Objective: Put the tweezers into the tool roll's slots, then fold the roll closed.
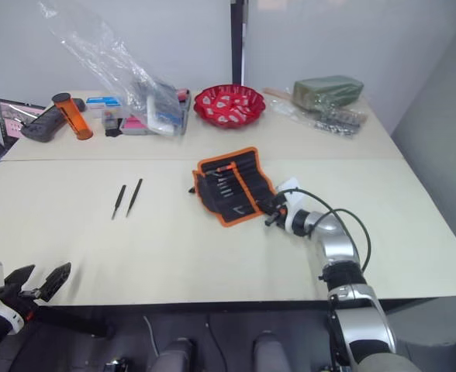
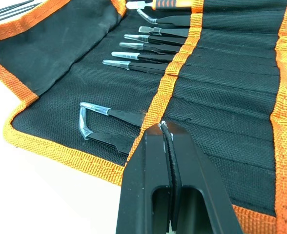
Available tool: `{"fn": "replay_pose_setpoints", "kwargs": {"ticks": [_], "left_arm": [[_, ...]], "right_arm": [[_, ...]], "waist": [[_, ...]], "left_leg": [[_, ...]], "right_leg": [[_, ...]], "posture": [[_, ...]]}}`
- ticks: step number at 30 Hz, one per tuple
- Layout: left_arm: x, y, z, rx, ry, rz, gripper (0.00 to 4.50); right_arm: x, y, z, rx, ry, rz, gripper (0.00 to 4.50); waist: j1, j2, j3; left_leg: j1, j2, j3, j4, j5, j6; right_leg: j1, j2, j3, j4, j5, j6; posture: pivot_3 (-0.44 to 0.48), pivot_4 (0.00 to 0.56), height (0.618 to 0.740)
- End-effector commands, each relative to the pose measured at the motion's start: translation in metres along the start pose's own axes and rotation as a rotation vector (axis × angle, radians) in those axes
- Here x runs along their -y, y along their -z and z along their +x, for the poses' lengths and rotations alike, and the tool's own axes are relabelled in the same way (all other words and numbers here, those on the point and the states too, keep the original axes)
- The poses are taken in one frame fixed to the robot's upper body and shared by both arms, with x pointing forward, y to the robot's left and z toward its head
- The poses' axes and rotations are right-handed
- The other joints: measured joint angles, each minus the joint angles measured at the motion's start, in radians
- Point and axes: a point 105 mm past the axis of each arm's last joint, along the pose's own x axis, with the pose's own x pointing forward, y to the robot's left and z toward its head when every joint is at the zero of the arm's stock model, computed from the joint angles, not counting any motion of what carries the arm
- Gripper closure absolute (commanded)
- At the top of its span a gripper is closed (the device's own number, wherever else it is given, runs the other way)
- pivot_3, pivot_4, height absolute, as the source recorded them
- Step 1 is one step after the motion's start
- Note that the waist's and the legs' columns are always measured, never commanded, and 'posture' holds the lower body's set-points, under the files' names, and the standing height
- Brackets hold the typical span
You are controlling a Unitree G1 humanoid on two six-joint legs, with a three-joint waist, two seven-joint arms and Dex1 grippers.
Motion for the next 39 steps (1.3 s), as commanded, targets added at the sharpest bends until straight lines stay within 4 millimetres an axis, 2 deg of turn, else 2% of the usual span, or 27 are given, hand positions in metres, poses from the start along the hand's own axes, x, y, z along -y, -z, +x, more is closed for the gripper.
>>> {"fn": "replay_pose_setpoints", "kwargs": {"ticks": [1, 6, 10, 14, 17, 21, 27, 32, 39], "left_arm": [[-0.005, -0.008, -0.009, 0.061, -0.053, 0.015, 0.03], [-0.001, 0.0, -0.016, 0.056, -0.061, -0.009, 0.03], [0.001, 0.0, -0.008, 0.061, -0.055, -0.015, 0.03], [0.006, -0.011, 0.016, 0.077, -0.057, 0.0, 0.03], [0.007, -0.022, 0.048, 0.1, -0.076, -0.009, 0.03], [0.016, -0.027, 0.076, 0.1, -0.055, -0.008, 0.03], [0.03, -0.031, 0.12, 0.072, -0.027, -0.004, 1.83], [0.048, -0.034, 0.14, 0.068, -0.007, -0.026, 1.83], [0.052, -0.039, 0.148, 0.082, -0.006, -0.008, 1.83]], "right_arm": [[-0.007, 0.006, 0.004, -0.025, -0.038, -0.006, 4.5], [-0.008, 0.007, 0.004, -0.027, -0.043, -0.006, 4.5], [-0.009, 0.008, 0.003, -0.031, -0.045, -0.006, 4.5], [-0.008, 0.008, 0.002, -0.034, -0.04, -0.012, 4.5], [-0.009, 0.01, 0.001, -0.034, -0.037, -0.009, 4.5], [-0.01, 0.009, 0.0, -0.021, -0.023, 0.001, 4.5], [-0.012, 0.009, -0.003, -0.018, -0.011, 0.006, 4.5], [-0.011, 0.007, -0.007, -0.019, -0.002, 0.002, 4.5], [-0.008, 0.007, -0.01, -0.024, 0.014, -0.004, 4.5]], "waist": [[-0.001, 0.0, 0.0], [-0.002, 0.0, 0.0], [0.0, 0.0, 0.0], [0.002, 0.0, 0.0], [0.002, 0.0, 0.0], [-0.003, 0.0, -0.001], [0.004, 0.0, -0.001], [0.001, 0.0, -0.001], [0.004, 0.0, -0.001]], "left_leg": [[0.0, 0.0, 0.0, 0.0, 0.0, 0.0], [0.0, 0.0, 0.001, -0.001, 0.0, 0.0], [0.0, 0.0, 0.001, -0.001, 0.0, 0.0], [0.0, 0.0, 0.0, -0.001, 0.0, 0.0], [0.0, 0.0, 0.0, -0.001, 0.0, 0.0], [-0.001, 0.0, 0.0, -0.001, 0.0, 0.0], [-0.002, 0.0, 0.0, -0.002, 0.0, 0.0], [-0.002, 0.0, 0.0, -0.002, 0.0, 0.0], [-0.002, 0.0, 0.0, -0.002, 0.0, 0.0]], "right_leg": [[0.0, 0.0, 0.0, 0.0, 0.0, 0.0], [0.0, 0.0, 0.0, -0.001, 0.0, 0.0], [0.0, 0.0, 0.0, -0.001, 0.0, 0.0], [0.0, 0.0, 0.0, -0.002, 0.0, 0.0], [0.0, 0.0, 0.0, -0.002, 0.0, 0.0], [0.0, 0.0, 0.0, -0.003, 0.0, 0.0], [-0.001, 0.0, 0.0, -0.004, 0.0, 0.0], [-0.001, 0.0, 0.0, -0.004, 0.0, 0.0], [-0.001, 0.0, 0.0, -0.004, 0.0, 0.0]], "posture": [[0.0, 0.15, 0.74], [0.0, 0.15, 0.74], [0.0, 0.15, 0.74], [0.0, 0.15, 0.74], [0.0, 0.15, 0.74], [0.0, 0.15, 0.74], [0.0, 0.15, 0.74], [0.0, 0.15, 0.74], [0.0, 0.15, 0.74]]}}
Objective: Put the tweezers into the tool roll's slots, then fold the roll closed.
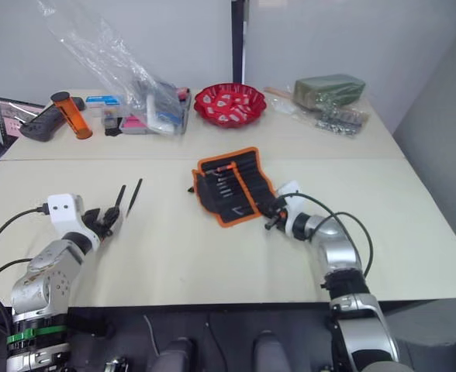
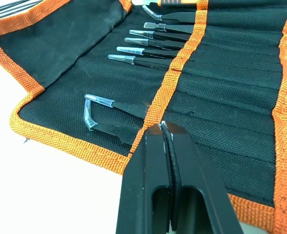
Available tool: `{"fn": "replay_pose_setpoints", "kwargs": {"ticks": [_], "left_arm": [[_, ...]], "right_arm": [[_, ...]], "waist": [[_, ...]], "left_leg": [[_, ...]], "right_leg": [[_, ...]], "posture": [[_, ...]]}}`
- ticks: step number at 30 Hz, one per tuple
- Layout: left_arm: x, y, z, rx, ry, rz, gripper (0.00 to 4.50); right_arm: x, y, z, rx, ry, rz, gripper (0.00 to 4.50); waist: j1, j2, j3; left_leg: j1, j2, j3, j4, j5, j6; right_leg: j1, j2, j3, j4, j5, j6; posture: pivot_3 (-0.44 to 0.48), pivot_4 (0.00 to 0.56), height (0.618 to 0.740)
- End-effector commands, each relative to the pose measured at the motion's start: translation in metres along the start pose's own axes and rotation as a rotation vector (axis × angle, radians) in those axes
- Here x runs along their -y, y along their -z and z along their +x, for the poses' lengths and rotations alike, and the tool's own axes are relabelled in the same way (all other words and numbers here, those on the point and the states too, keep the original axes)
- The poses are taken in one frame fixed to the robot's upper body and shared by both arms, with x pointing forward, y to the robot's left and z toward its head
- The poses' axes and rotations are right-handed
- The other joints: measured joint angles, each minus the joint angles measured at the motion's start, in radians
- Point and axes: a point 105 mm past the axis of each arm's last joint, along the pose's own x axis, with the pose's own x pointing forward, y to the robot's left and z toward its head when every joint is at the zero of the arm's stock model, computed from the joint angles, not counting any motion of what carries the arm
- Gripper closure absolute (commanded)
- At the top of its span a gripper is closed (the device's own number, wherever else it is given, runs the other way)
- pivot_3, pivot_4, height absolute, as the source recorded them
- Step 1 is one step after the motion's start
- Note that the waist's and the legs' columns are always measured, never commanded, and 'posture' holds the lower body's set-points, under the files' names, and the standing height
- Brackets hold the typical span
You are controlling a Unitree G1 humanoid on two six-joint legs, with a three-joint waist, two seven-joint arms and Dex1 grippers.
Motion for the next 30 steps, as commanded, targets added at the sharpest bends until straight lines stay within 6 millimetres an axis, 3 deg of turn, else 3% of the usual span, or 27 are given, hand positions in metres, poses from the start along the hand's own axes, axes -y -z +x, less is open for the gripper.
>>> {"fn": "replay_pose_setpoints", "kwargs": {"ticks": [1, 9, 19, 20, 27, 30], "left_arm": [[0.0, -0.01, 0.004, 0.027, -0.011, 0.058, 1.83], [0.009, -0.005, 0.021, -0.04, 0.003, 0.137, 1.83], [0.012, 0.001, 0.03, -0.08, -0.018, 0.109, 1.83], [0.011, 0.002, 0.03, -0.081, -0.025, 0.081, 2.33], [0.004, 0.005, 0.029, -0.09, -0.042, 0.02, 4.47], [-0.006, -0.003, 0.026, -0.068, -0.07, 0.029, 4.47]], "right_arm": [[-0.002, 0.006, -0.001, -0.025, -0.004, 0.005, 4.5], [0.0, 0.001, 0.0, -0.021, 0.002, -0.005, 4.5], [-0.003, 0.002, 0.003, -0.026, -0.01, -0.01, 4.5], [-0.003, 0.002, 0.003, -0.027, -0.012, -0.011, 4.5], [0.0, 0.0, 0.002, -0.028, -0.005, -0.014, 4.5], [0.0, 0.002, 0.002, -0.031, -0.001, -0.01, 4.5]], "waist": [[0.001, 0.0, 0.0], [0.002, 0.0, 0.0], [0.002, 0.0, 0.0], [0.002, 0.0, 0.0], [0.002, 0.0, 0.0], [0.002, 0.0, 0.0]], "left_leg": [[0.0, 0.0, 0.0, 0.0, 0.0, 0.0], [0.0, 0.0, 0.0, 0.0, 0.0, 0.0], [0.0, 0.0, 0.0, 0.0, 0.0, 0.0], [0.0, 0.0, 0.0, 0.0, 0.0, 0.0], [0.0, 0.0, 0.0, 0.0, 0.0, 0.0], [0.0, 0.0, 0.0, 0.0, 0.0, 0.0]], "right_leg": [[0.0, 0.0, 0.0, 0.0, 0.0, 0.0], [0.0, 0.0, 0.0, 0.0, 0.0, 0.0], [0.0, 0.0, 0.0, 0.0, 0.0, 0.0], [0.0, 0.0, 0.0, 0.0, 0.0, 0.0], [0.0, 0.0, 0.0, 0.0, 0.0, 0.0], [0.0, 0.0, 0.0, 0.0, 0.0, 0.0]], "posture": [[0.0, 0.15, 0.74], [0.0, 0.15, 0.74], [0.0, 0.15, 0.74], [0.0, 0.15, 0.74], [0.0, 0.15, 0.74], [0.0, 0.15, 0.74]]}}
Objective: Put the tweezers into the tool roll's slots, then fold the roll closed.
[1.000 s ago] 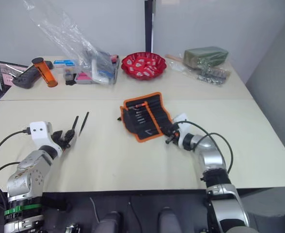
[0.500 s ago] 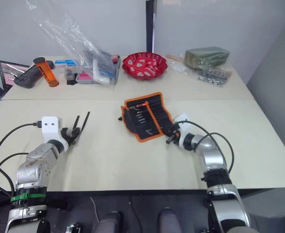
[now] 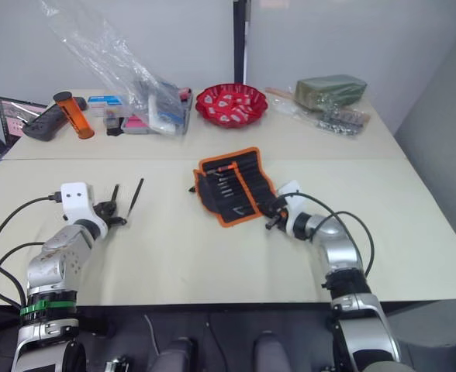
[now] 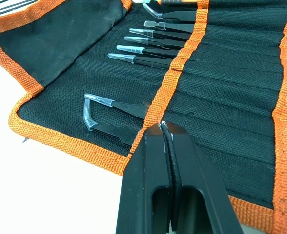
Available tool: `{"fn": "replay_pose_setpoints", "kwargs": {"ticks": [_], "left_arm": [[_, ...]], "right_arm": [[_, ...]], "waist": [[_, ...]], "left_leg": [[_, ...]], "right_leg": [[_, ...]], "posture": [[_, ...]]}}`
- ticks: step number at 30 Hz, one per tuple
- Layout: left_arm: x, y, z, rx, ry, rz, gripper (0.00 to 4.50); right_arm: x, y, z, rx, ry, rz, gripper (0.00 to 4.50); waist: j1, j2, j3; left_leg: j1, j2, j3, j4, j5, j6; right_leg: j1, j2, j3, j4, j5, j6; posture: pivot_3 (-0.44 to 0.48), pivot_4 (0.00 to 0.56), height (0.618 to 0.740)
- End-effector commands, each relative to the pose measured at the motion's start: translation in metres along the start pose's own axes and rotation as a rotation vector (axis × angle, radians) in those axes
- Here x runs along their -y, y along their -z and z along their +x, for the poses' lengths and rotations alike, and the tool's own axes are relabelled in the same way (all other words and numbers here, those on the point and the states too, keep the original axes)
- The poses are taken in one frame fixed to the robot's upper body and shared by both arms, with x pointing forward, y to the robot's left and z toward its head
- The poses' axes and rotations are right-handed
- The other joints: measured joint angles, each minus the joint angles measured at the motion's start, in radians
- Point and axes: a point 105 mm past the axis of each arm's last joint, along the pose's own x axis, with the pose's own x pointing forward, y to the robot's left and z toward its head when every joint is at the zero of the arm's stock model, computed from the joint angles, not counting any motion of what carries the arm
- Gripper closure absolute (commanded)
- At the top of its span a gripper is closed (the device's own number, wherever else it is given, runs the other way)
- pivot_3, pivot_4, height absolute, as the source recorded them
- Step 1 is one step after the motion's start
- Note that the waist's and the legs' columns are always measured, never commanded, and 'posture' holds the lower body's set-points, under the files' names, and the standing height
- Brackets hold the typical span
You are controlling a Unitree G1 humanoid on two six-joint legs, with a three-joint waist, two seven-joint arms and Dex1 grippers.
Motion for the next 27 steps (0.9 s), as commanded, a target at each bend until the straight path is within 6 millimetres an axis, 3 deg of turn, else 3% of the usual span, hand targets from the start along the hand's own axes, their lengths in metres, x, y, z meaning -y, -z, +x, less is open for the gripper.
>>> {"fn": "replay_pose_setpoints", "kwargs": {"ticks": [1, 8, 14, 17, 23, 25, 27], "left_arm": [[-0.012, -0.006, -0.004, 0.011, -0.024, 0.001, 4.47], [-0.027, -0.038, -0.015, 0.12, -0.046, 0.037, 4.47], [-0.015, -0.076, -0.031, 0.235, 0.05, 0.098, 4.47], [-0.012, -0.085, -0.034, 0.245, 0.077, 0.127, 4.47], [-0.015, -0.082, -0.034, 0.212, 0.069, 0.135, 4.47], [-0.015, -0.075, -0.034, 0.182, 0.064, 0.142, 4.47], [-0.021, -0.054, -0.032, 0.075, 0.036, 0.179, 4.47]], "right_arm": [[-0.002, 0.004, 0.002, -0.021, -0.003, -0.004, 4.5], [-0.003, 0.002, 0.004, -0.013, -0.003, 0.001, 4.5], [-0.003, -0.003, 0.004, 0.006, -0.005, -0.006, 4.5], [-0.004, -0.003, 0.005, 0.007, -0.006, -0.008, 4.5], [-0.005, -0.002, 0.007, 0.01, -0.004, -0.004, 4.5], [-0.006, -0.002, 0.007, 0.009, -0.007, -0.003, 4.5], [-0.006, -0.001, 0.006, 0.008, -0.008, -0.002, 4.5]], "waist": [[0.0, 0.0, 0.0], [-0.002, 0.0, 0.0], [-0.001, 0.0, 0.0], [-0.002, 0.0, 0.0], [-0.003, 0.0, 0.0], [-0.003, 0.0, 0.0], [-0.005, 0.0, 0.0]], "left_leg": [[0.0, 0.0, 0.0, 0.0, 0.0, 0.0], [0.0, 0.0, 0.0, 0.0, 0.0, 0.0], [-0.001, 0.0, 0.0, 0.0, 0.0, 0.0], [0.0, 0.0, 0.0, 0.0, 0.0, 0.0], [0.0, 0.0, 0.0, -0.001, 0.0, 0.0], [0.0, 0.0, 0.0, -0.001, 0.0, 0.0], [0.0, 0.0, 0.0, -0.001, 0.0, 0.0]], "right_leg": [[0.0, 0.0, 0.0, 0.0, 0.0, 0.0], [0.0, 0.0, 0.0, 0.0, 0.0, 0.0], [-0.001, 0.0, 0.0, 0.0, 0.0, 0.0], [-0.001, 0.0, 0.0, 0.0, 0.0, 0.0], [-0.001, 0.0, 0.0, 0.0, 0.0, 0.0], [-0.001, 0.0, 0.0, 0.0, 0.0, 0.0], [-0.001, 0.0, 0.0, 0.0, 0.0, 0.0]], "posture": [[0.0, 0.15, 0.74], [0.0, 0.15, 0.74], [0.0, 0.15, 0.74], [0.0, 0.15, 0.74], [0.0, 0.15, 0.74], [0.0, 0.15, 0.74], [0.0, 0.15, 0.74]]}}
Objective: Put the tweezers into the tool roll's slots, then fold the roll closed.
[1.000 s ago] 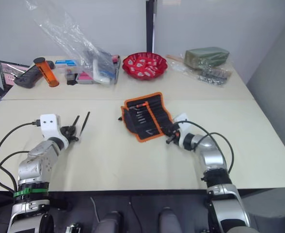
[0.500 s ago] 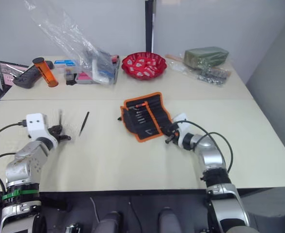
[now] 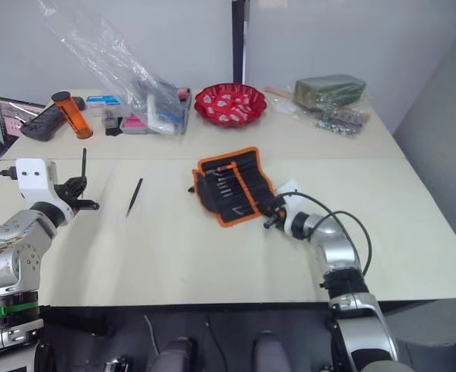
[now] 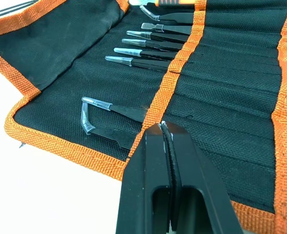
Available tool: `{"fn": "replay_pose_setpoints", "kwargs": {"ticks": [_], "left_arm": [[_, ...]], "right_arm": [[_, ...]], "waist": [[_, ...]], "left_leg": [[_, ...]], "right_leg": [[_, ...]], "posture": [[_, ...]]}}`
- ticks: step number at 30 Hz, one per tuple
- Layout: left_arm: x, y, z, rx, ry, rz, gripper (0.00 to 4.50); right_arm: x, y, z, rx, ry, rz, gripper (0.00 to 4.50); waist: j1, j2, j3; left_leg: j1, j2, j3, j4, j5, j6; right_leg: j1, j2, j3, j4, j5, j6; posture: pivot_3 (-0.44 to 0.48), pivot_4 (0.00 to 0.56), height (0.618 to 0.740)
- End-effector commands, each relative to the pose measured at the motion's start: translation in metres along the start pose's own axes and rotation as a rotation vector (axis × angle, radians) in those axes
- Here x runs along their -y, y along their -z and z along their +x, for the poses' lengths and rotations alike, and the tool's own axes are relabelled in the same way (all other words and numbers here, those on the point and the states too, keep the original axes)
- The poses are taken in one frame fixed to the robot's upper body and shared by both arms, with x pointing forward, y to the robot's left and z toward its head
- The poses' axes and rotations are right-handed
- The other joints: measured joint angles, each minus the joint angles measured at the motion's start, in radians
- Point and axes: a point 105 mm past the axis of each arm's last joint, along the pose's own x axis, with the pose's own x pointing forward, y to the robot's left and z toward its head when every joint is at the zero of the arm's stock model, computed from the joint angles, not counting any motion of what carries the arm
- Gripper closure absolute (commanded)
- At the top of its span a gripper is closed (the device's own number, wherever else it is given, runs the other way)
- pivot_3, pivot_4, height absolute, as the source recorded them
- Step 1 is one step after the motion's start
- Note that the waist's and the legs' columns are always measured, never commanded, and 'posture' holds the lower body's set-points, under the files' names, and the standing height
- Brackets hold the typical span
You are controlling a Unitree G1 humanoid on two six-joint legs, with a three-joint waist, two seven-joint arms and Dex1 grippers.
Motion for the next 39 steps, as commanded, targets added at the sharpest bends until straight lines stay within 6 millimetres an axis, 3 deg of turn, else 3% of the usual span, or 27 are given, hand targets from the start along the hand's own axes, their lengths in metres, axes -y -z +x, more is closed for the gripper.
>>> {"fn": "replay_pose_setpoints", "kwargs": {"ticks": [1, 4, 8, 12, 19, 22, 29, 39], "left_arm": [[-0.006, 0.023, -0.006, -0.133, -0.03, 0.071, 4.47], [-0.009, 0.052, -0.013, -0.275, -0.058, 0.104, 4.47], [-0.009, 0.062, -0.014, -0.326, -0.069, 0.09, 4.47], [-0.007, 0.055, -0.015, -0.295, -0.077, 0.046, 3.34], [-0.008, 0.032, -0.026, -0.198, -0.098, 0.008, 0.98], [0.0, 0.02, -0.034, -0.111, -0.056, -0.06, 0.03], [0.003, 0.057, -0.057, -0.124, -0.005, -0.098, 0.03], [0.0, 0.075, -0.042, -0.115, 0.046, -0.038, 0.03]], "right_arm": [[-0.005, 0.0, 0.003, -0.002, -0.017, -0.006, 4.5], [-0.006, 0.0, 0.003, -0.001, -0.016, -0.004, 4.5], [-0.006, 0.001, 0.003, -0.004, -0.017, -0.003, 4.5], [-0.006, 0.001, 0.003, -0.01, -0.022, -0.005, 4.5], [-0.006, 0.0, 0.003, -0.023, -0.042, -0.012, 4.5], [-0.007, 0.001, 0.004, -0.031, -0.054, -0.015, 4.5], [-0.009, 0.001, 0.007, -0.036, -0.067, -0.014, 4.5], [-0.009, 0.002, 0.008, -0.039, -0.066, -0.006, 4.5]], "waist": [[-0.003, 0.0, 0.0], [-0.003, 0.0, 0.0], [0.001, 0.0, 0.0], [0.0, 0.0, 0.0], [0.0, 0.0, 0.0], [0.0, 0.0, 0.0], [0.0, 0.0, 0.0], [0.003, 0.0, 0.0]], "left_leg": [[0.0, 0.0, 0.0, 0.0, 0.0, 0.0], [0.0, 0.0, 0.0, -0.001, 0.0, 0.0], [0.0, 0.0, 0.0, -0.001, 0.0, 0.0], [0.001, 0.0, 0.0, -0.001, 0.0, 0.0], [0.0, 0.0, 0.0, -0.001, 0.0, 0.0], [0.0, 0.0, 0.0, -0.001, 0.0, 0.0], [0.0, 0.0, 0.0, -0.001, 0.0, 0.0], [0.0, 0.0, 0.0, -0.001, 0.0, 0.0]], "right_leg": [[0.0, 0.0, 0.0, 0.0, 0.0, 0.0], [0.0, 0.0, 0.0, 0.0, 0.0, 0.0], [0.0, 0.0, 0.0, 0.0, 0.0, 0.0], [0.0, 0.0, 0.0, 0.0, 0.0, 0.0], [0.0, 0.0, 0.0, 0.0, 0.0, 0.0], [-0.001, 0.0, 0.0, 0.0, 0.0, 0.0], [-0.001, 0.0, 0.0, -0.001, 0.0, 0.0], [0.0, 0.0, 0.0, -0.001, 0.0, 0.0]], "posture": [[0.0, 0.15, 0.74], [0.0, 0.15, 0.74], [0.0, 0.15, 0.74], [0.0, 0.15, 0.74], [0.0, 0.15, 0.74], [0.0, 0.15, 0.74], [0.0, 0.15, 0.74], [0.0, 0.15, 0.74]]}}
